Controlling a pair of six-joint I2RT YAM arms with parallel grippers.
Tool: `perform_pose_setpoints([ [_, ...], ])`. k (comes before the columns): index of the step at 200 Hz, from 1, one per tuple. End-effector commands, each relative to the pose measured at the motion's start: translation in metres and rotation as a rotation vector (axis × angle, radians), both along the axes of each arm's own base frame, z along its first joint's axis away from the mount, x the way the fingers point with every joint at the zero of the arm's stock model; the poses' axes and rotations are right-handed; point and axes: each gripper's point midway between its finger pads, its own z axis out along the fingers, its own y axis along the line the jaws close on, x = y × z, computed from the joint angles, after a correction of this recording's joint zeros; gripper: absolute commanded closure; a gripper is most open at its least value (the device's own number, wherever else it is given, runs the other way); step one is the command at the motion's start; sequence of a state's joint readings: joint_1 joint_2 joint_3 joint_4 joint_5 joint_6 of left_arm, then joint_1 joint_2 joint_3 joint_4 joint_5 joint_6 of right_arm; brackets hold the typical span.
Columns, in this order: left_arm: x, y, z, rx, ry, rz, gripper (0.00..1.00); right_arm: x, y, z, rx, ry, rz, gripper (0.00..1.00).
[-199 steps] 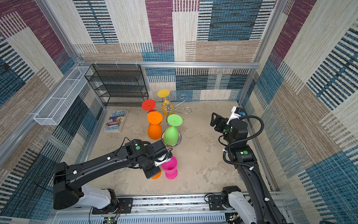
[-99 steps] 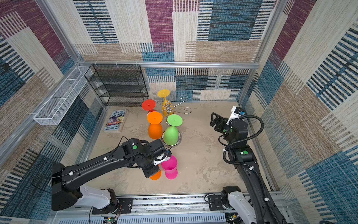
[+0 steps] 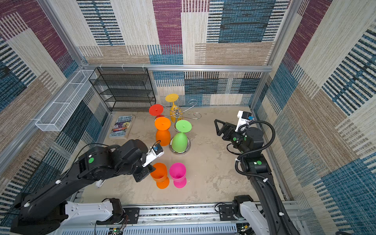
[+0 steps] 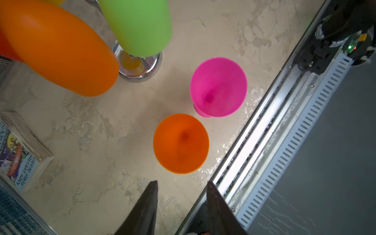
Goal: Take the wine glass off the wine glass rack
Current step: Place the wine glass at the bottom-center of the table, then pick up the wine glass from the wine glass rack.
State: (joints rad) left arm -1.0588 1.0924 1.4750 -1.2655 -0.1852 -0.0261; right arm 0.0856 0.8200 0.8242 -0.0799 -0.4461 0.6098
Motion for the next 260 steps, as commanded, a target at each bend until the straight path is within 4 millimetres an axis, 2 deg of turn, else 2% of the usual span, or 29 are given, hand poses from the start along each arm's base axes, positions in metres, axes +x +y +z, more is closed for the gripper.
perform_pose_setpoints([
  [1,0.021,0.008,0.042,-0.166,-0.189,0.107,0.54,-0.025,0.029,0.023,0.066,-0.068,0.209,0.2],
  [20,0.023,0.006,0.069,-0.346,-0.286,0.114,0.41,-0.041,0.046,0.03,0.109,-0.082,0.355,0.24],
  [35,0.026,0.008,0.081,-0.422,-0.342,0.129,0.39,-0.048,0.057,0.03,0.161,-0.043,0.445,0.27],
  [56,0.034,0.009,0.089,-0.442,-0.391,0.157,0.38,-0.049,0.063,0.026,0.18,0.002,0.479,0.28],
  [91,0.045,-0.003,0.085,-0.412,-0.402,0.156,0.38,-0.05,0.085,0.013,0.216,0.075,0.557,0.33],
  [122,0.045,-0.011,0.084,-0.421,-0.393,0.133,0.37,-0.05,0.103,0.011,0.234,0.094,0.596,0.4],
  [164,0.044,-0.013,0.084,-0.429,-0.383,0.12,0.38,-0.045,0.112,0.018,0.257,0.077,0.622,0.51],
  [212,0.043,-0.013,0.083,-0.425,-0.38,0.111,0.37,-0.038,0.125,0.011,0.269,0.105,0.65,0.52],
  [260,0.045,-0.014,0.079,-0.416,-0.375,0.107,0.37,-0.031,0.13,0.014,0.27,0.103,0.654,0.54],
])
